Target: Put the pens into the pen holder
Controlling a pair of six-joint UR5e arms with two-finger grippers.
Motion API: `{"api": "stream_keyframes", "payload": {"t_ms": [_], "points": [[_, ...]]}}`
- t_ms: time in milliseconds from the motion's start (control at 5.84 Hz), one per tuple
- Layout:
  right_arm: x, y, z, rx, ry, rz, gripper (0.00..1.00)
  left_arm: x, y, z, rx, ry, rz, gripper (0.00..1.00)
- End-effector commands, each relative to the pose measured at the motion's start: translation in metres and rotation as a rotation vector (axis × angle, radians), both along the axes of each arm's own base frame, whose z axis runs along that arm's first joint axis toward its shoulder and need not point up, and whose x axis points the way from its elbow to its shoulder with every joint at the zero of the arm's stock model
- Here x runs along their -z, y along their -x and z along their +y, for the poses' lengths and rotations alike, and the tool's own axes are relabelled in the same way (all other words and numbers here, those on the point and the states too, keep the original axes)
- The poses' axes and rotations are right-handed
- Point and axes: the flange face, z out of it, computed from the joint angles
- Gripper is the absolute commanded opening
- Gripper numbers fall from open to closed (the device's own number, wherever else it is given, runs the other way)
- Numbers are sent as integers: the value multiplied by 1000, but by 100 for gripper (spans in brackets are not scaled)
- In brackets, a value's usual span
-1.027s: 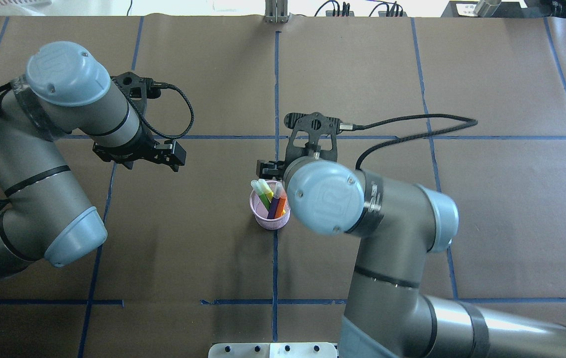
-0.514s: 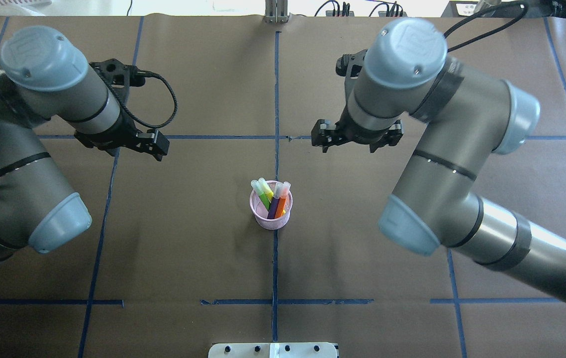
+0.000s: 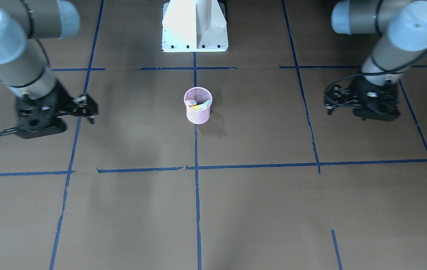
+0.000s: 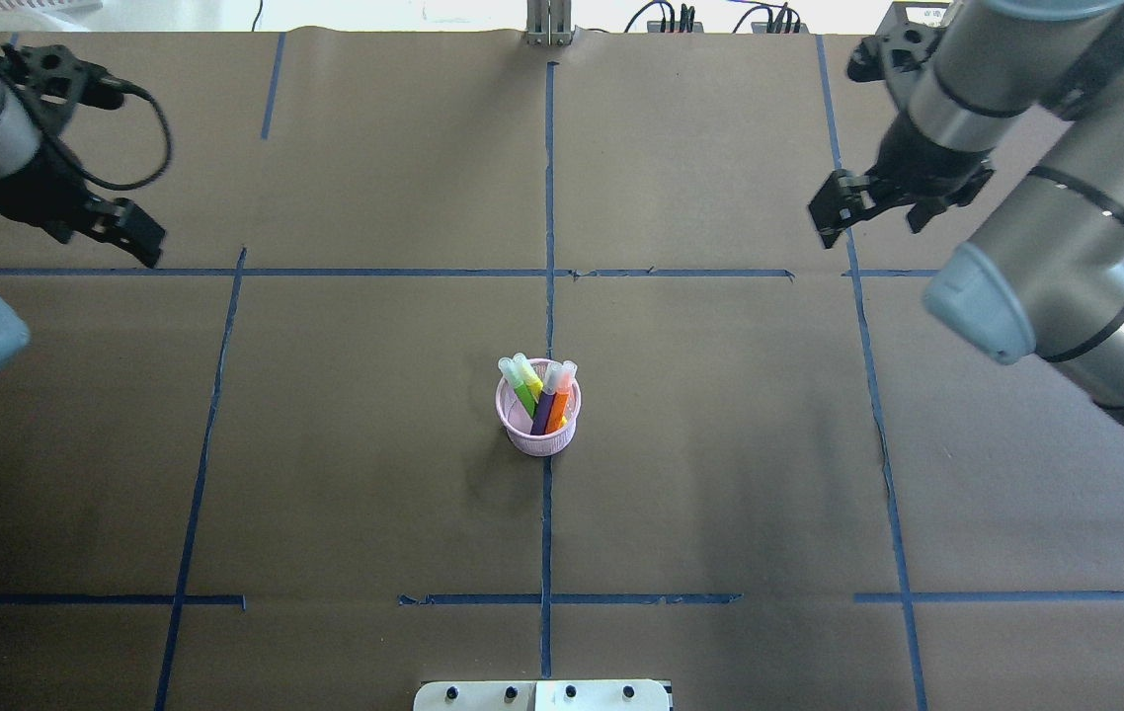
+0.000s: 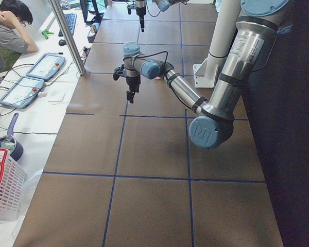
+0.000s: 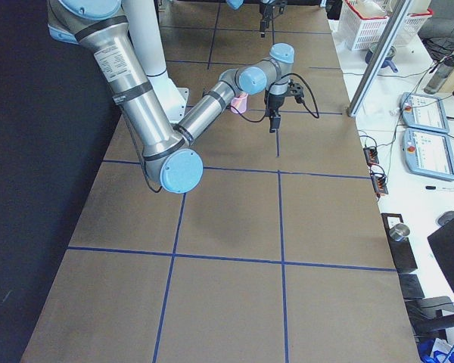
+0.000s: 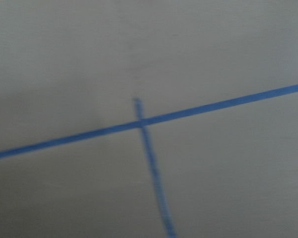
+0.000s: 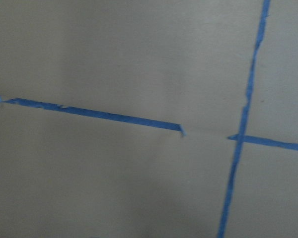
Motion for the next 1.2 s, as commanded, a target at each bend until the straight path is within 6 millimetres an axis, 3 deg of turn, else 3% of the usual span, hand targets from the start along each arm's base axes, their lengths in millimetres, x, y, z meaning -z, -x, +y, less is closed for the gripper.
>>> {"api": "stream_keyframes", "payload": {"t_ms": [0,171,342,514,685,856,1027], "points": [[-115,-132,6,133,-82,25,100,-103,134,-16,-77,-32,-15,100],[-178,-197,31,176,-91,42,100,-158,179,-7,-103,-11,12,100],[-238,-264,72,185,-77,33,100,-193,222,15,-81,10,8,100],[-266,-302,100,142,-82,11,100,-218,242,37,-53,52,30,100],[-295,-318,130,104,-62,7,100,-234,262,54,-11,83,34,100],[-302,-320,137,96,-47,10,100,-240,278,61,27,100,34,100],[-302,-320,137,95,-47,7,100,-249,281,73,31,117,33,100]]}}
